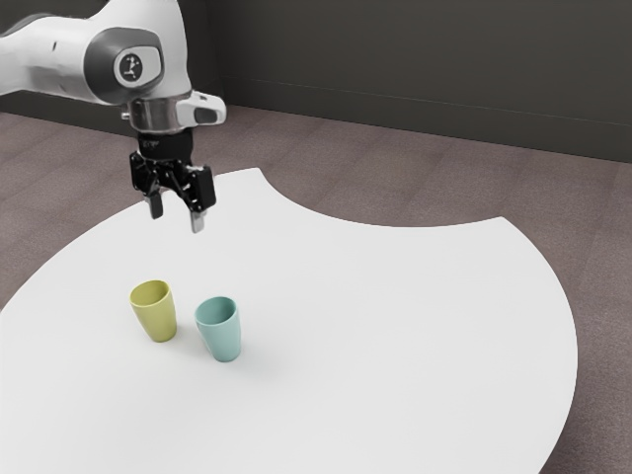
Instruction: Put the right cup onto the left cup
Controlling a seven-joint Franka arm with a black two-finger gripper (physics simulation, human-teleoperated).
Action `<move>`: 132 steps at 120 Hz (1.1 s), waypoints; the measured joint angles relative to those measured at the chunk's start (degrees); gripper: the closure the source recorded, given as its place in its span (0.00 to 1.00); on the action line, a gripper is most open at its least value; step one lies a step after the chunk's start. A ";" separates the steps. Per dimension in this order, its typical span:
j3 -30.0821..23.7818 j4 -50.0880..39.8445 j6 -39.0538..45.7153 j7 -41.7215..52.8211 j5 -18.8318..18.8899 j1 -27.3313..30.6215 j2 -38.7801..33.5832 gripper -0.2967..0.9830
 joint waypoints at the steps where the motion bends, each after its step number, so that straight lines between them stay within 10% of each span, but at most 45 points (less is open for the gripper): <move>1: 0.00 -0.16 0.07 0.00 -0.02 0.07 0.00 0.28; 132: -0.03 -4.48 8.62 0.32 -0.75 1.52 8.63 0.42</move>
